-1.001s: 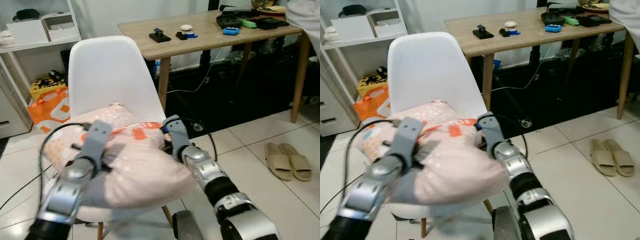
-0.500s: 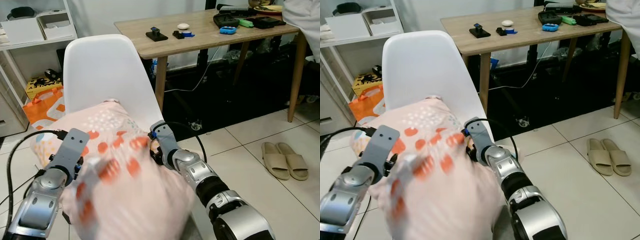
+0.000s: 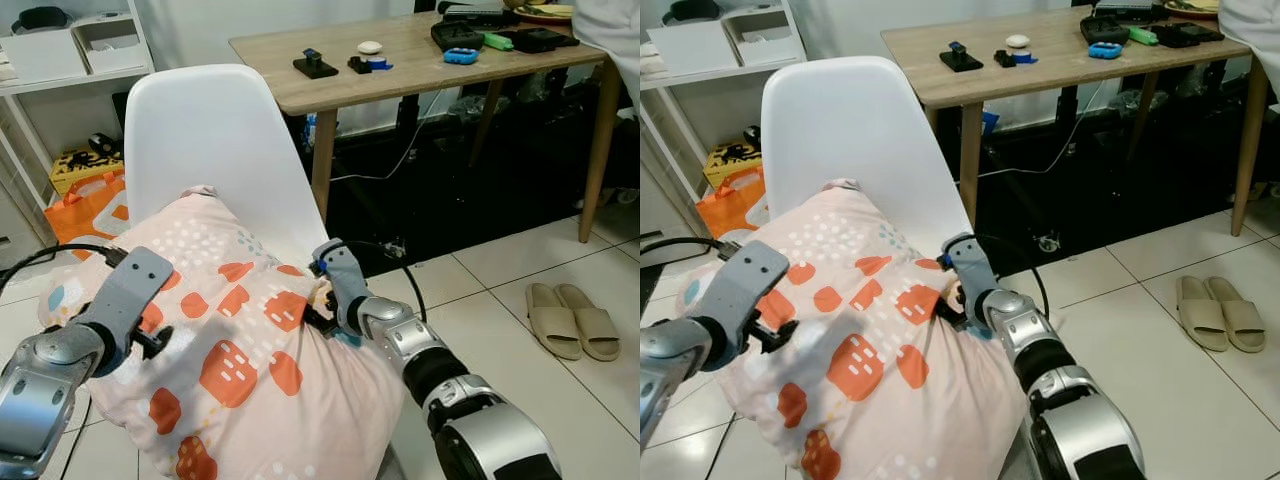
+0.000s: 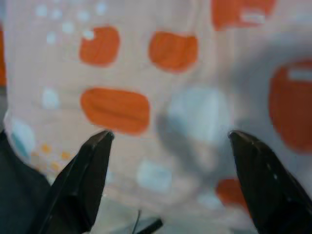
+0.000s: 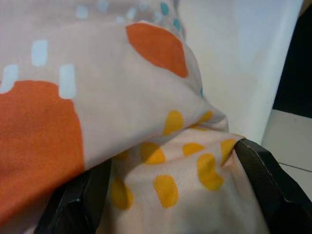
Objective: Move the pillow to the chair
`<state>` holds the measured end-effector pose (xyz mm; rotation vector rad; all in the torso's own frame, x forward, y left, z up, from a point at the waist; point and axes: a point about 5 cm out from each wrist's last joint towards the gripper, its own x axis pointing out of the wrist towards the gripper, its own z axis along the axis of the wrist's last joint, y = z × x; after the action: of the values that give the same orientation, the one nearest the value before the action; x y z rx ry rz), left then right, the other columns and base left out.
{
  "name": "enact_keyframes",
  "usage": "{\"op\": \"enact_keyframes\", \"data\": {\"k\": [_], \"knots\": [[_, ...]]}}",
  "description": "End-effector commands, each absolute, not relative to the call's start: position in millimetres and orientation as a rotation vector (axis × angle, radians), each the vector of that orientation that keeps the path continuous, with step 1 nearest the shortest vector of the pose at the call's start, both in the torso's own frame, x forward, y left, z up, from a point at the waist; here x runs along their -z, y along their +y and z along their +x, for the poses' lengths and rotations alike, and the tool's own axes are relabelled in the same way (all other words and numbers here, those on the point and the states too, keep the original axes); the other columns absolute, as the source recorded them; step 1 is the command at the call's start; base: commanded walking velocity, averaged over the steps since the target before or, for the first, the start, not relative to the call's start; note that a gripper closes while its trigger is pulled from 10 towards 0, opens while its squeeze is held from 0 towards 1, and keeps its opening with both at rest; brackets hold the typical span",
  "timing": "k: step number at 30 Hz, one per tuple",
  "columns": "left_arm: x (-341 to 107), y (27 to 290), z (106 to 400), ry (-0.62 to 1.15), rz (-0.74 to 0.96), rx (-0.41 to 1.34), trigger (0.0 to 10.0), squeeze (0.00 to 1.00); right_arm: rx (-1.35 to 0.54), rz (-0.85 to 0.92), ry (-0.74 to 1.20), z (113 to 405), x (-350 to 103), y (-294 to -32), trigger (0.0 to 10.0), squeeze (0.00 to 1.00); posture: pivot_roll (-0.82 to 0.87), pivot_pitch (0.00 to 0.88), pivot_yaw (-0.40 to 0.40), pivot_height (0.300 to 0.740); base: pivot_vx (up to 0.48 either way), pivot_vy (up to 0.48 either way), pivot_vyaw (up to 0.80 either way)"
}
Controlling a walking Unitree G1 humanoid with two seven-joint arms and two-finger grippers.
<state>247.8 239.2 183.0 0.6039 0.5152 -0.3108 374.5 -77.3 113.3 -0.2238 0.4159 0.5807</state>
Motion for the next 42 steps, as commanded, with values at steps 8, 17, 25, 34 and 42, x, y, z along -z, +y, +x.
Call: {"op": "enact_keyframes", "data": {"k": [8, 17, 25, 34, 42], "knots": [[-209, 239, 212, 0.541, 0.676, 0.615, 10.0, 1.00, -0.529, -0.153, 0.431, 379, -116, -94, 10.0, 0.76, -0.15, 0.080, 0.028, 0.523, 0.000, 0.000, 0.00], [-247, 220, 209, 0.188, 0.454, 0.779, 10.0, 0.00, -0.520, -0.117, 0.424, 381, -118, -100, 10.0, 0.00, -0.15, 0.078, 0.029, 0.523, 0.000, 0.000, 0.00], [-261, 201, 196, -0.021, 0.250, 0.965, 10.0, 0.00, -0.486, -0.050, 0.395, 383, -123, -110, 10.0, 0.00, -0.15, 0.076, 0.022, 0.523, 0.000, 0.000, 0.00], [-234, 207, 218, 0.054, 0.282, 0.785, 10.0, 0.00, -0.506, 0.037, 0.214, 379, -145, -164, 10.0, 0.00, -0.16, 0.084, 0.007, 0.523, 0.000, 0.000, 0.00], [-230, 203, 227, 0.029, 0.244, 0.745, 10.0, 0.00, -0.575, 0.095, 0.090, 364, -173, -208, 10.0, 0.00, -0.18, 0.079, 0.008, 0.523, 0.000, 0.000, 0.00]]}}
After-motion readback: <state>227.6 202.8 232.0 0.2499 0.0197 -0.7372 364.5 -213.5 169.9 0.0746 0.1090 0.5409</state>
